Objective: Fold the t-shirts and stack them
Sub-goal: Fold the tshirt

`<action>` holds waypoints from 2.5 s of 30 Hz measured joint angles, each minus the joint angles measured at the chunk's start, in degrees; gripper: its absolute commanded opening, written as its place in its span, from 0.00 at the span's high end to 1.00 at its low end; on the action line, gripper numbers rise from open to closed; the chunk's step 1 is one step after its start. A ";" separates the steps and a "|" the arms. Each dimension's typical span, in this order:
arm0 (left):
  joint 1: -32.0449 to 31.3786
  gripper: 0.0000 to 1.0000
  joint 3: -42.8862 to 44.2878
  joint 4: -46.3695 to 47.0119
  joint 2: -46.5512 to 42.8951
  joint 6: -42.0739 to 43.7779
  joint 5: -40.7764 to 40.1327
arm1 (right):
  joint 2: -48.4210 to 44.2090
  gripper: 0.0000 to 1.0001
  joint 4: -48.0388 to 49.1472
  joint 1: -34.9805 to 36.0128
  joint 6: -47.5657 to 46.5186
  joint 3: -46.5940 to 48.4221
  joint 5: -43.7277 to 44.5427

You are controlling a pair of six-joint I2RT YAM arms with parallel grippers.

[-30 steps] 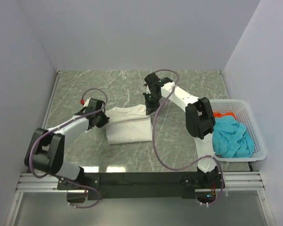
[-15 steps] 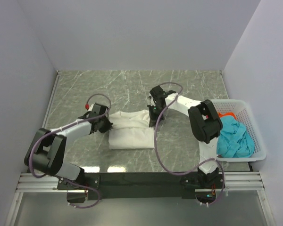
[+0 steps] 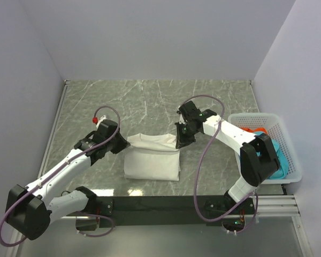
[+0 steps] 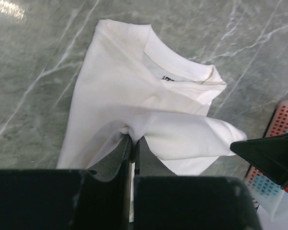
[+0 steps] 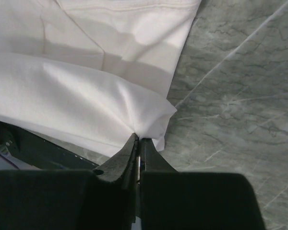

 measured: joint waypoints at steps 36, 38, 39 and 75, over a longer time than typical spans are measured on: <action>2.64 0.99 1.77 25.31 18.86 9.55 -6.32 | 16.15 1.00 0.09 -6.40 -0.63 13.25 -1.22; 2.73 0.99 1.77 27.32 20.65 10.29 -6.47 | 17.73 1.00 0.96 -6.78 -0.63 13.86 -1.16; 2.75 0.99 1.77 28.11 21.51 10.47 -6.62 | 18.25 1.00 1.36 -6.93 -0.61 13.97 -1.05; 4.52 0.71 12.70 31.32 37.27 19.54 -2.01 | 20.96 0.63 21.00 -10.03 -1.62 9.46 -12.66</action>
